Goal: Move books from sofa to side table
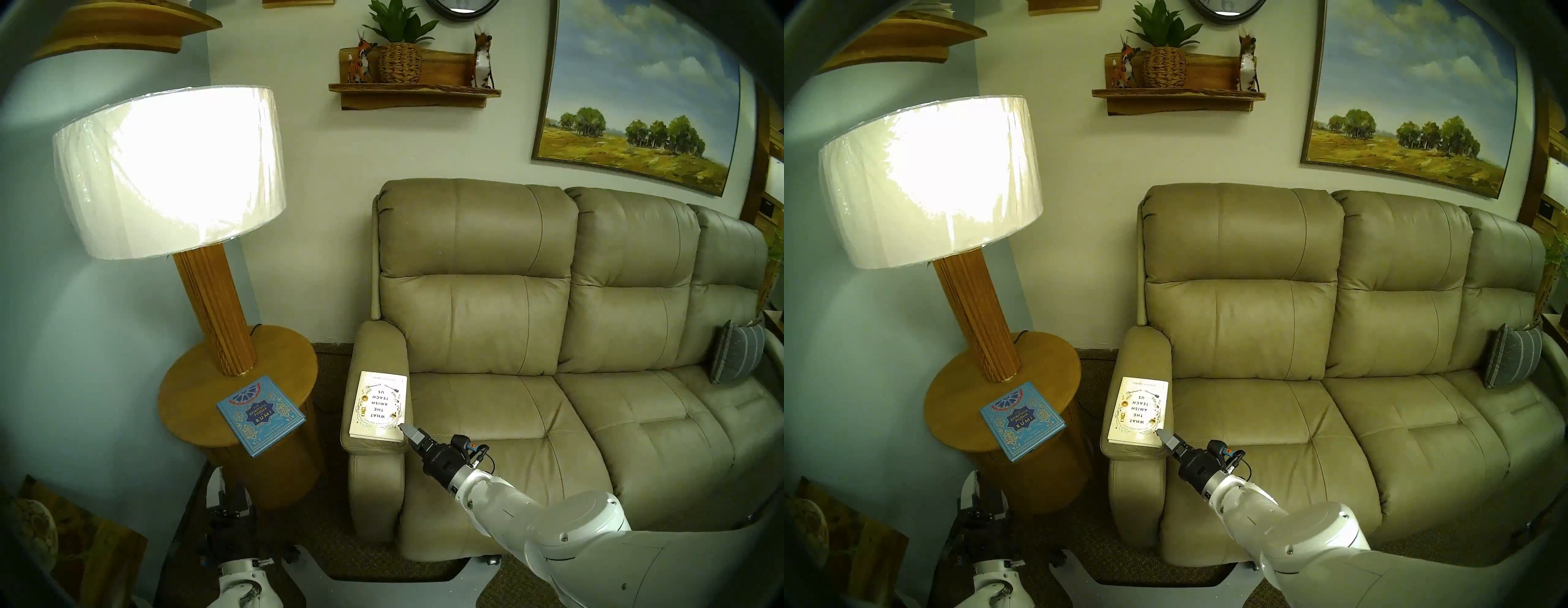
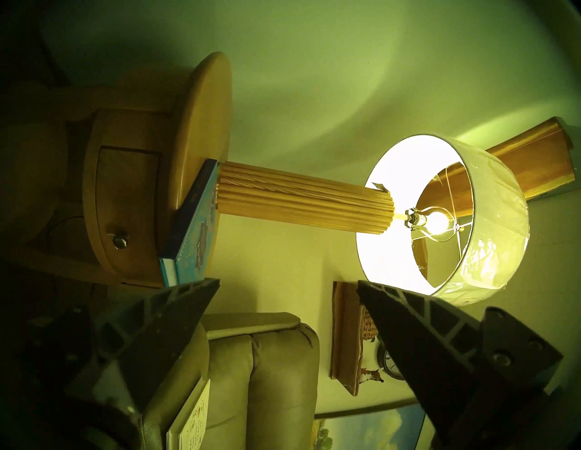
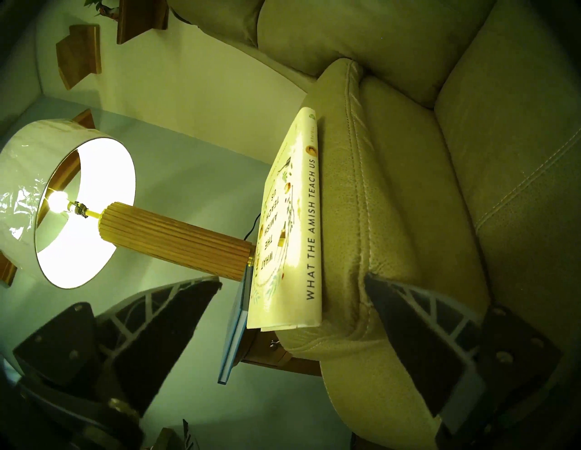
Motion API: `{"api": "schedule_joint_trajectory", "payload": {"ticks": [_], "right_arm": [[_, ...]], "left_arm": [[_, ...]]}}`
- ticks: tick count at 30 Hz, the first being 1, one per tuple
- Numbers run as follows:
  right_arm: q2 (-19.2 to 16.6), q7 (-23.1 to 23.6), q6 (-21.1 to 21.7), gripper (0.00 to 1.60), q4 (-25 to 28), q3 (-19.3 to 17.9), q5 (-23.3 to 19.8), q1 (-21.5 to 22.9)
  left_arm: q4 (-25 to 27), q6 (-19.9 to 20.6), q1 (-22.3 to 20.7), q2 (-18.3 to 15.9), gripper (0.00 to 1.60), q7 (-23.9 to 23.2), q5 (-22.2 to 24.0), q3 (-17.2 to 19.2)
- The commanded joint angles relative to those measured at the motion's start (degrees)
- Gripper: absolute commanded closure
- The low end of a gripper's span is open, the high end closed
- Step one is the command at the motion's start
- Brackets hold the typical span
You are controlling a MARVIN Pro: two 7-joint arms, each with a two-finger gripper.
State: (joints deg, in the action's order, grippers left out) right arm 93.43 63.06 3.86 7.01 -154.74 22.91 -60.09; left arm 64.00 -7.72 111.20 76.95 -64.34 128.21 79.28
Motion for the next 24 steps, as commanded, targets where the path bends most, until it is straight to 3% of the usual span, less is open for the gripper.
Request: {"api": "schedule_joint_trajectory", "payload": {"ticks": [1,12,24], "right_arm": [[0.04,3.4,-1.52,0.0,-0.18,0.41,0.23,-0.41],[-1.01,6.79,-2.18,0.0,-0.86,0.08,-0.08,-0.15],[0.1,4.13,-1.81,0.0,-1.08,0.2,0.05,1.05]], "left_arm": [[1.34,0.87,-0.77,0.06,0.0,-1.15,0.54,0.78],[1.67,0.89,-0.73,0.35,0.0,-0.46,0.61,1.06],[2.37,1.06,-0.12,0.24,0.0,-0.19,1.12,1.89]]}}
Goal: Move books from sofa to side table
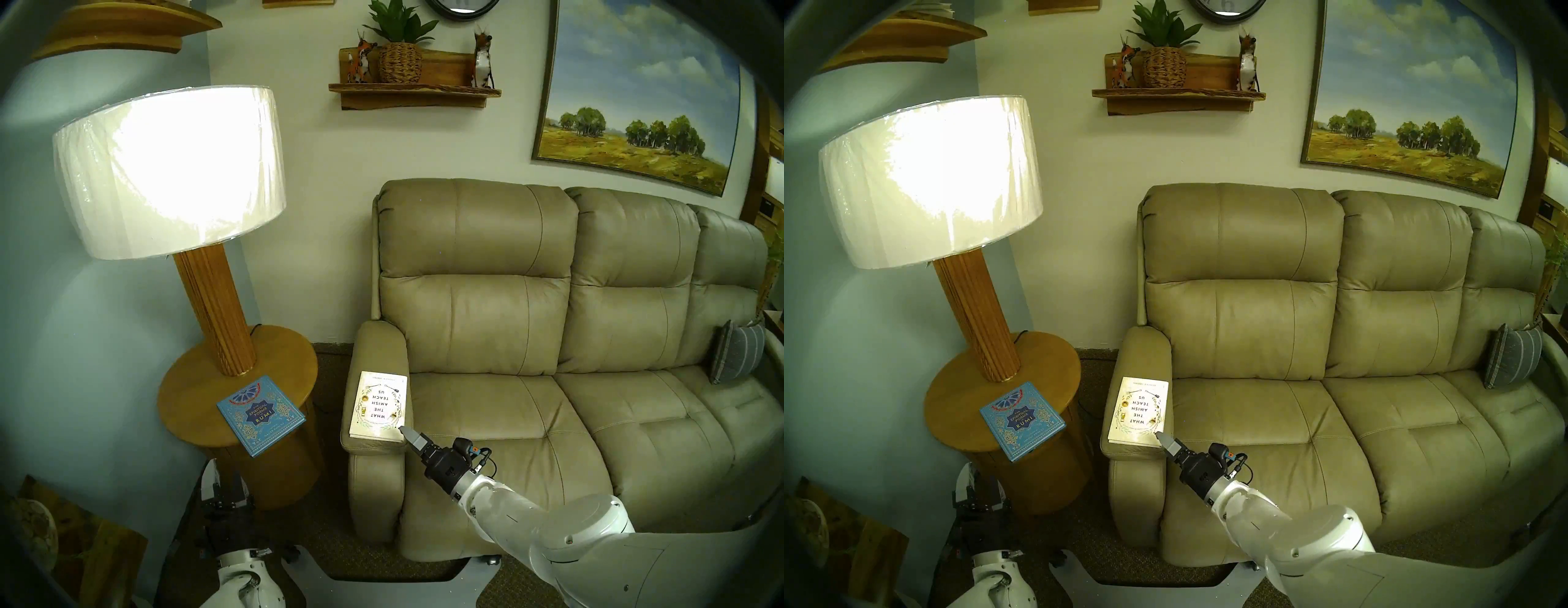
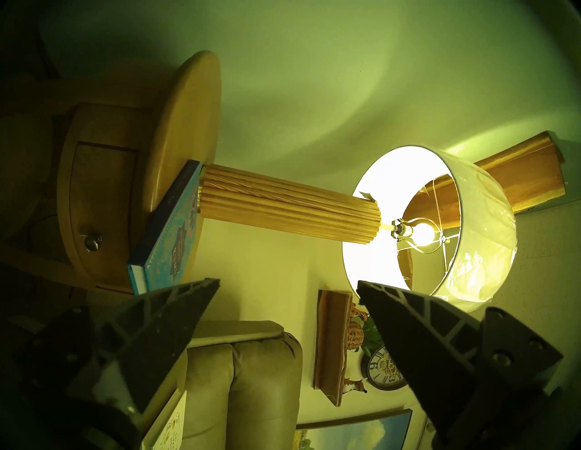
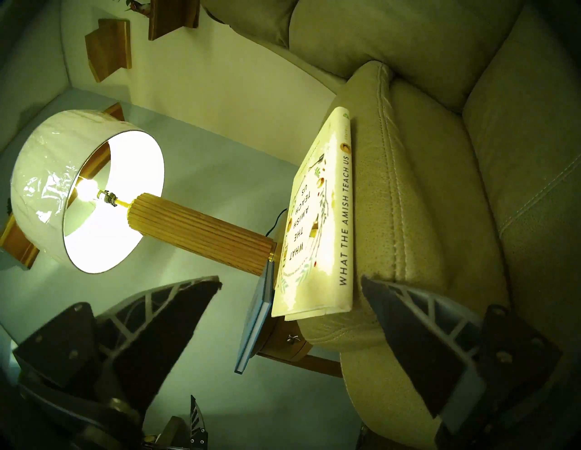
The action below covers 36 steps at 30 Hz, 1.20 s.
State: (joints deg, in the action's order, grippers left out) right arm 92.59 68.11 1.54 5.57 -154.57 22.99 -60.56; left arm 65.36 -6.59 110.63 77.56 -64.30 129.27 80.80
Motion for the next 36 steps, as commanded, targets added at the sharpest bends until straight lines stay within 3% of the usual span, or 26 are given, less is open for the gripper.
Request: {"api": "schedule_joint_trajectory", "payload": {"ticks": [1,23,36], "right_arm": [[1.01,-1.04,0.51,0.0,0.39,0.06,0.01,1.63],[3.2,-4.64,1.26,0.0,0.52,1.19,0.93,2.84],[5.7,-10.54,2.18,0.0,0.77,0.26,0.37,3.87]], "left_arm": [[1.02,-0.05,0.46,-0.37,0.0,-0.21,0.08,0.4],[1.12,0.18,0.42,-0.51,0.0,0.65,0.74,1.04],[1.69,0.36,0.89,-0.68,0.0,1.1,1.48,1.7]]}}
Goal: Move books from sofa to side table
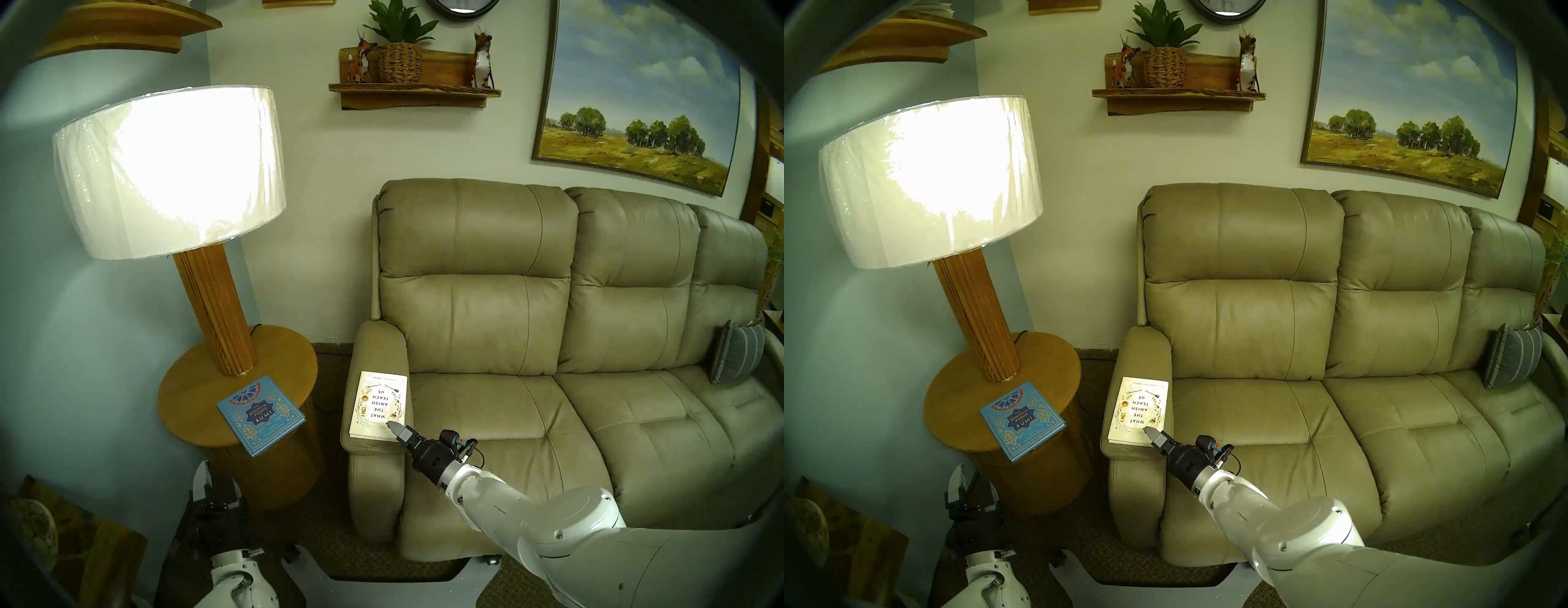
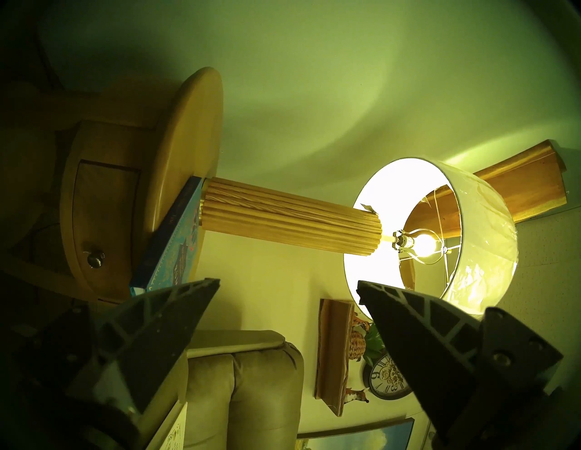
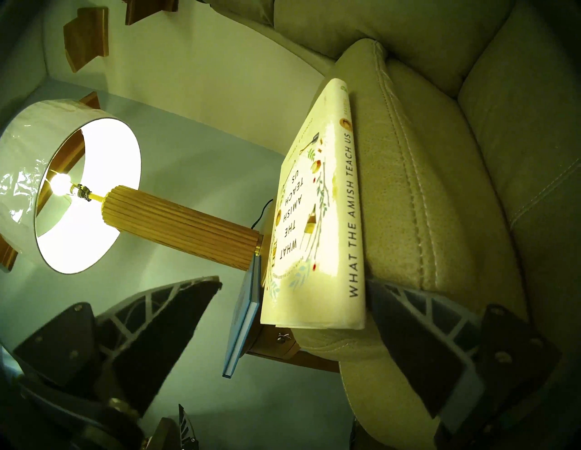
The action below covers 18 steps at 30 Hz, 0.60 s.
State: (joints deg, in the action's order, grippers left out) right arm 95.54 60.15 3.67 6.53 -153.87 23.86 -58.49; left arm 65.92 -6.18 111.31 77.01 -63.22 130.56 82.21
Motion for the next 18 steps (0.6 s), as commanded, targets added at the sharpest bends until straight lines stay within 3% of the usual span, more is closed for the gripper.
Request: {"api": "schedule_joint_trajectory", "payload": {"ticks": [1,4,5,6,10,11,18], "right_arm": [[2.91,-3.27,0.1,0.0,-0.14,-0.48,-0.49,1.96],[3.4,-5.22,0.08,0.0,0.06,-1.37,-1.19,2.4],[3.58,-5.66,-0.54,0.63,0.29,-1.34,-1.08,2.43],[3.53,-5.94,-0.55,0.83,0.32,-1.3,-0.93,2.52],[3.17,-5.55,-2.14,1.15,0.71,-0.92,-0.32,2.12],[3.0,-4.96,-2.48,1.6,0.74,-0.86,-0.29,1.95],[2.14,2.89,-3.95,1.6,-0.08,1.04,1.24,1.0]], "left_arm": [[1.17,-0.05,0.23,-0.13,0.0,0.06,0.2,0.29],[1.36,-0.02,0.41,-0.05,0.0,0.18,0.11,0.08],[1.41,-0.03,0.46,-0.02,0.0,0.2,0.1,0.03],[1.53,0.03,0.53,-0.03,0.0,0.35,0.12,-0.03],[2.41,-1.56,0.71,1.13,0.0,0.17,0.1,0.01],[2.68,-2.17,0.79,1.48,0.0,-0.22,-0.34,-0.24],[4.2,-5.91,1.13,5.34,0.0,-0.92,-1.18,-2.33]]}}
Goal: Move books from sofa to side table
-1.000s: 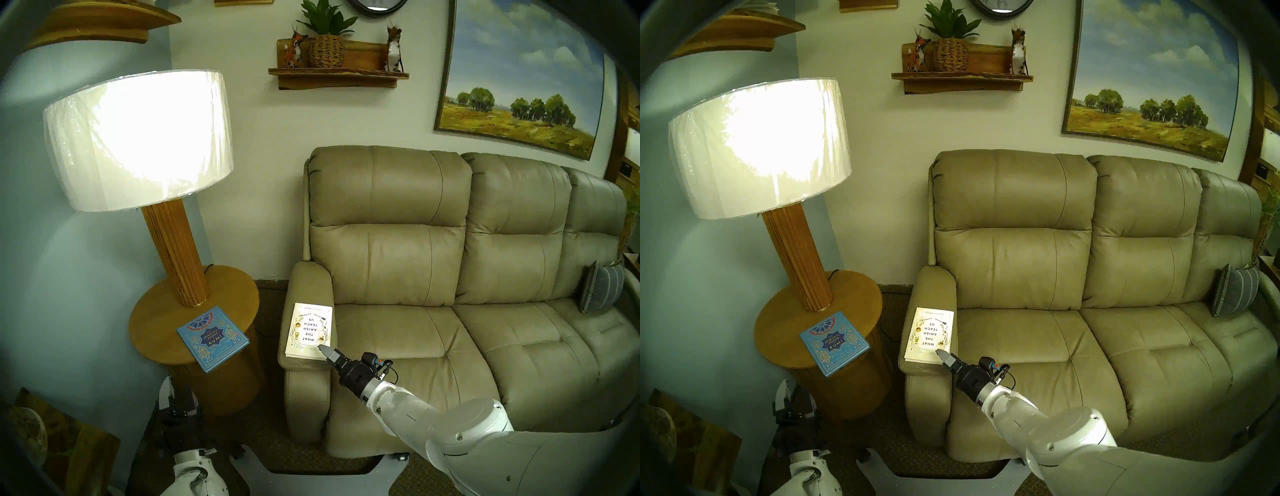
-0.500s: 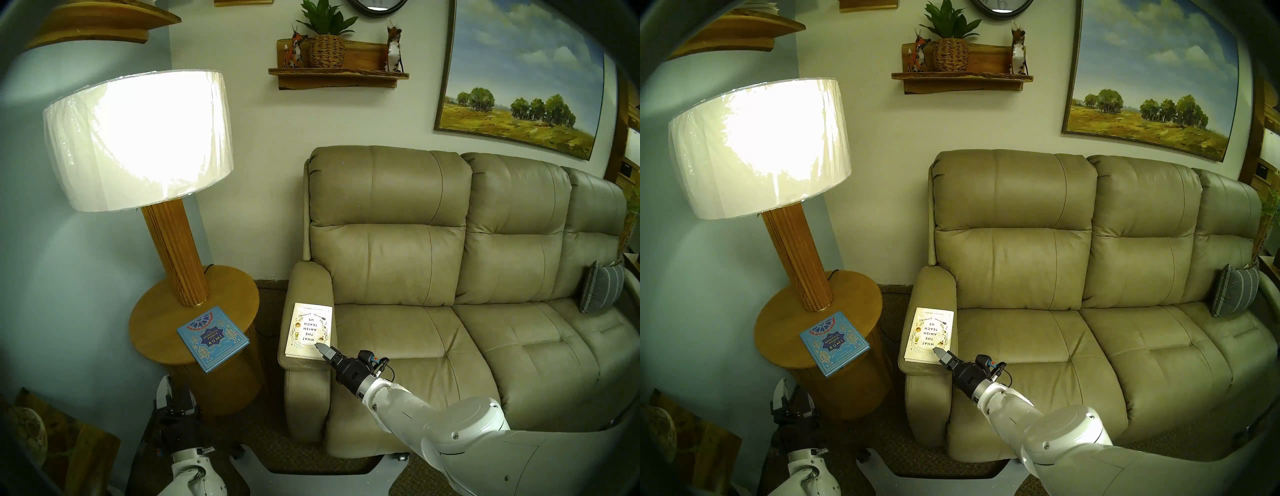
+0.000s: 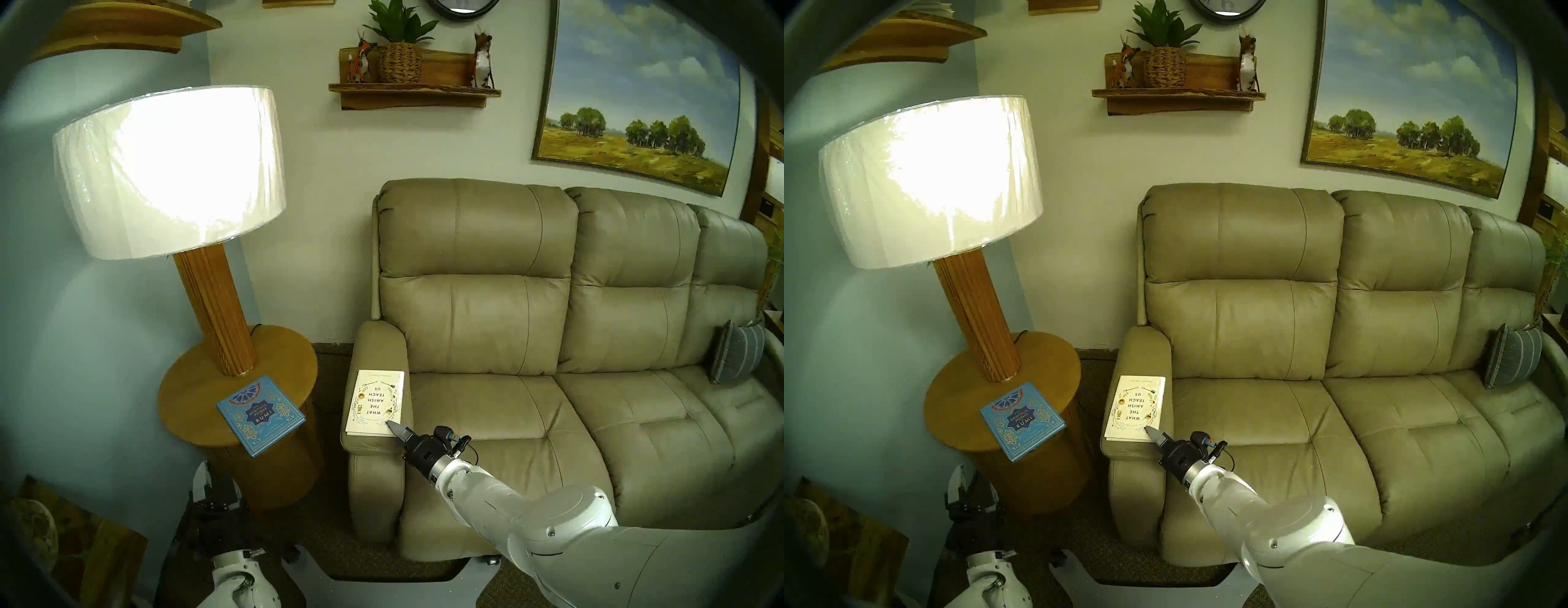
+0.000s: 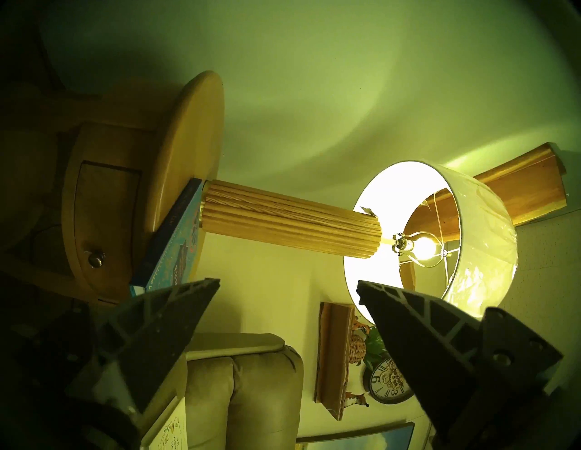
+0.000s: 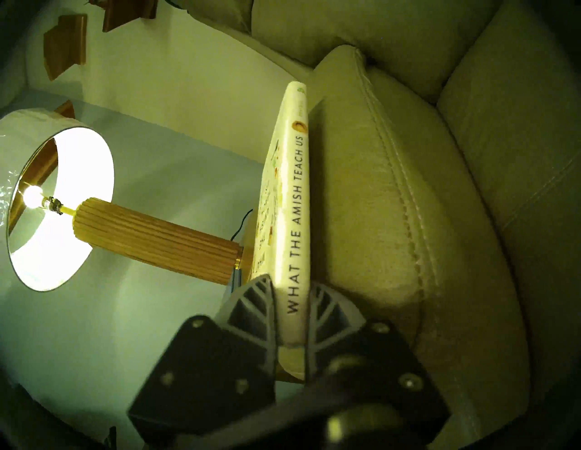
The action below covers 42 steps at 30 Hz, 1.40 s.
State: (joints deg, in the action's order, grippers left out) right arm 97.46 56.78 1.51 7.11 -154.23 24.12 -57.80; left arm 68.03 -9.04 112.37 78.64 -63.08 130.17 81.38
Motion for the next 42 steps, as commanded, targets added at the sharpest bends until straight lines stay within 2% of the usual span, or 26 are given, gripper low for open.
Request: {"api": "schedule_joint_trajectory", "payload": {"ticks": [1,9,15,24,33,42], "right_arm": [[0.37,6.83,-1.77,1.6,-0.71,1.28,0.91,0.36],[2.09,10.78,-1.31,1.6,-1.18,0.13,0.57,0.83],[2.81,13.02,1.85,1.6,-1.38,-0.5,0.5,0.67],[4.02,18.59,5.01,1.6,-1.38,1.45,2.67,-0.46],[4.08,19.37,5.02,1.6,-1.38,2.37,4.48,-1.62],[3.83,21.59,5.79,1.6,-1.38,2.41,5.7,-2.06]], "left_arm": [[1.9,-3.87,-0.07,4.21,0.0,-1.12,-1.01,-1.77],[-0.65,-5.92,-2.12,6.06,0.0,-0.3,-0.63,-2.83],[-3.27,-4.71,-3.82,6.69,0.0,-0.81,-0.96,-4.45],[-7.44,-4.06,-7.01,6.96,0.0,-1.81,-1.15,-7.41],[-9.99,-3.59,-10.3,7.65,0.0,-4.08,-2.57,-8.95],[-13.67,-2.16,-14.03,8.15,0.0,-1.67,-3.29,-10.21]]}}
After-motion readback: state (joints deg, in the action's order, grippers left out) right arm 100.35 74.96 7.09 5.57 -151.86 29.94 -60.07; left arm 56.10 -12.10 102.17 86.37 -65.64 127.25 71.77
